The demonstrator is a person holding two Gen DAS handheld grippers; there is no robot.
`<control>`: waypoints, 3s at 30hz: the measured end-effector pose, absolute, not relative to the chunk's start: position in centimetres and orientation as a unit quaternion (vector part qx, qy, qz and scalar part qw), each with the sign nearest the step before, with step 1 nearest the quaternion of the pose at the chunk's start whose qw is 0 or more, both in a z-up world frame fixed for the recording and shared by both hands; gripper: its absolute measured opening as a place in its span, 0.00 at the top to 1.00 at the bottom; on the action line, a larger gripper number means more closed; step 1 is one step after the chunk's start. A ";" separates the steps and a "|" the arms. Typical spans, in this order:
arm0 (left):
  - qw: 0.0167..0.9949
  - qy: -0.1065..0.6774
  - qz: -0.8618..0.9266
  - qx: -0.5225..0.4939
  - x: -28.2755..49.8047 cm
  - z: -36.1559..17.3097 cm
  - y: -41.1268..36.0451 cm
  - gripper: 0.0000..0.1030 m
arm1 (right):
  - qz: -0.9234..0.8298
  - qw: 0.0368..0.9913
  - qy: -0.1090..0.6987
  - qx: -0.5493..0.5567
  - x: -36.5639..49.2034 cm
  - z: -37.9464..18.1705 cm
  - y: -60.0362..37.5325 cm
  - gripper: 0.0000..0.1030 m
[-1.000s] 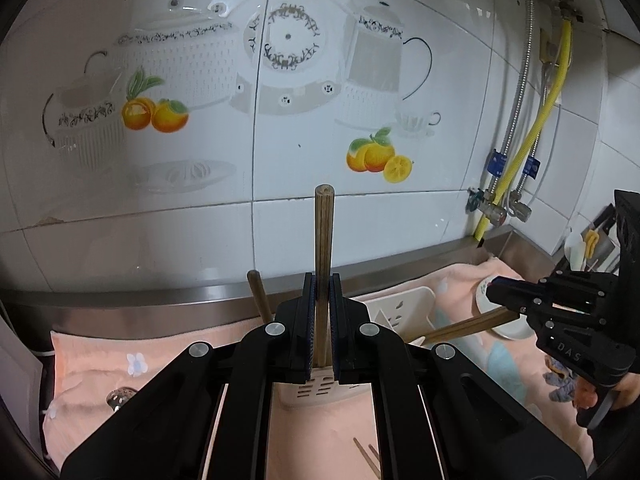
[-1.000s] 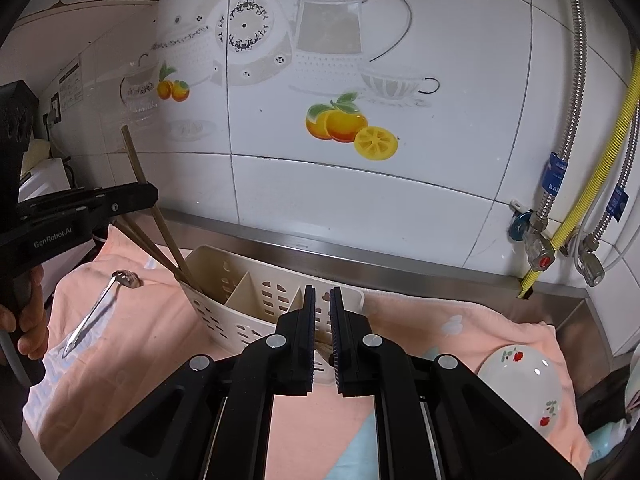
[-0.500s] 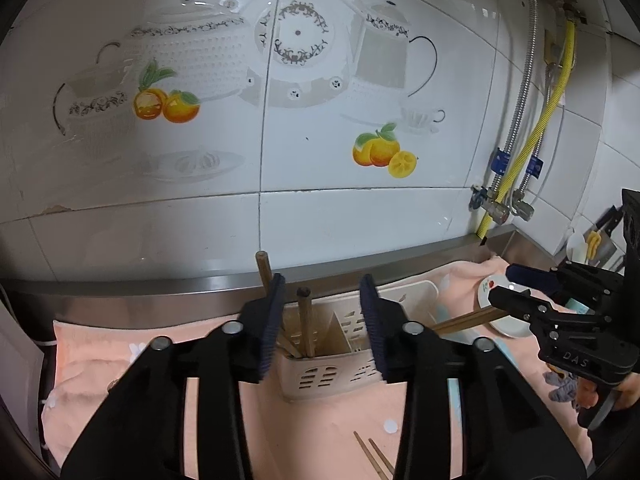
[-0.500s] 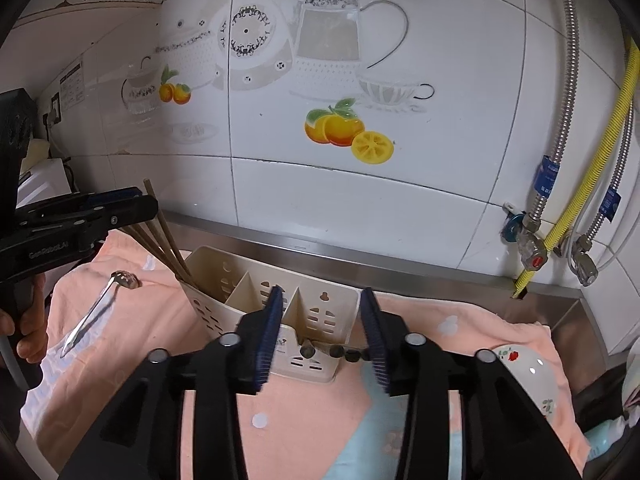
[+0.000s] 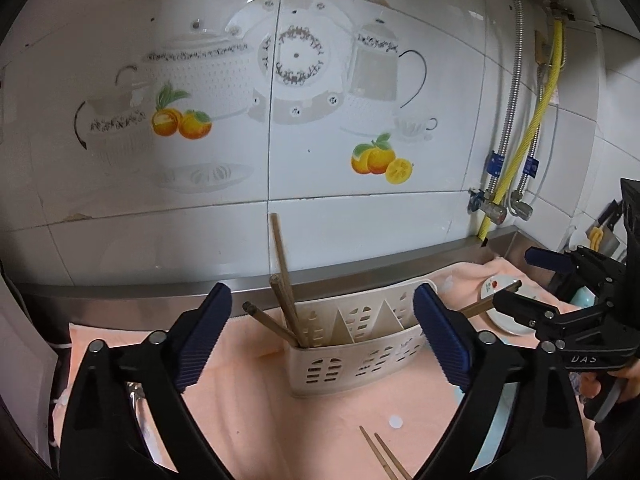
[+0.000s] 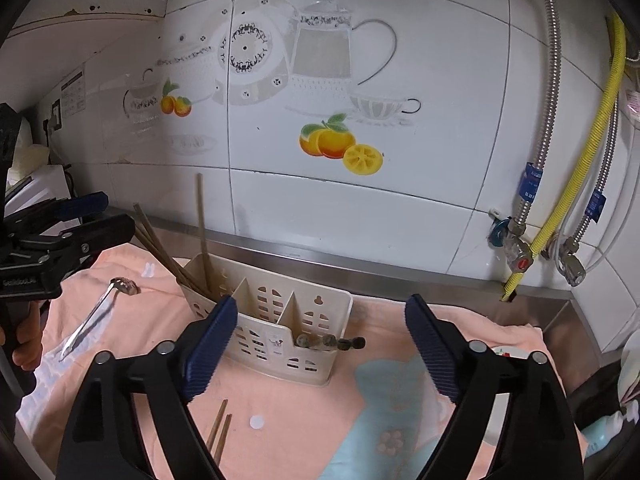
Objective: Organize utensils
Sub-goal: 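Open both grippers, releasing the chopsticks into the holder, then move both open grippers back over the last two chopsticks on the towel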
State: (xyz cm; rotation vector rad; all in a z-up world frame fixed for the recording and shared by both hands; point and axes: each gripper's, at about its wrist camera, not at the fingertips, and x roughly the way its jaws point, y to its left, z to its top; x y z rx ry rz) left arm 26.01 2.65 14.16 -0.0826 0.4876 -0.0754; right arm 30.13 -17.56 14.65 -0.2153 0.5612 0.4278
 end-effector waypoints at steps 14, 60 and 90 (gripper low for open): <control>0.973 0.224 -0.037 -0.026 22.4 14.3 2.1 0.05 | 0.208 0.937 0.261 -0.107 27.4 14.8 -18.5 0.12; 0.954 0.297 0.017 -0.040 9.9 2.2 3.3 0.05 | 0.244 0.893 0.364 -0.100 11.5 -1.2 -18.3 0.10; 0.940 0.334 0.037 -0.061 8.7 -1.0 4.2 0.05 | 0.256 0.872 0.411 -0.079 9.5 -6.3 -17.0 0.78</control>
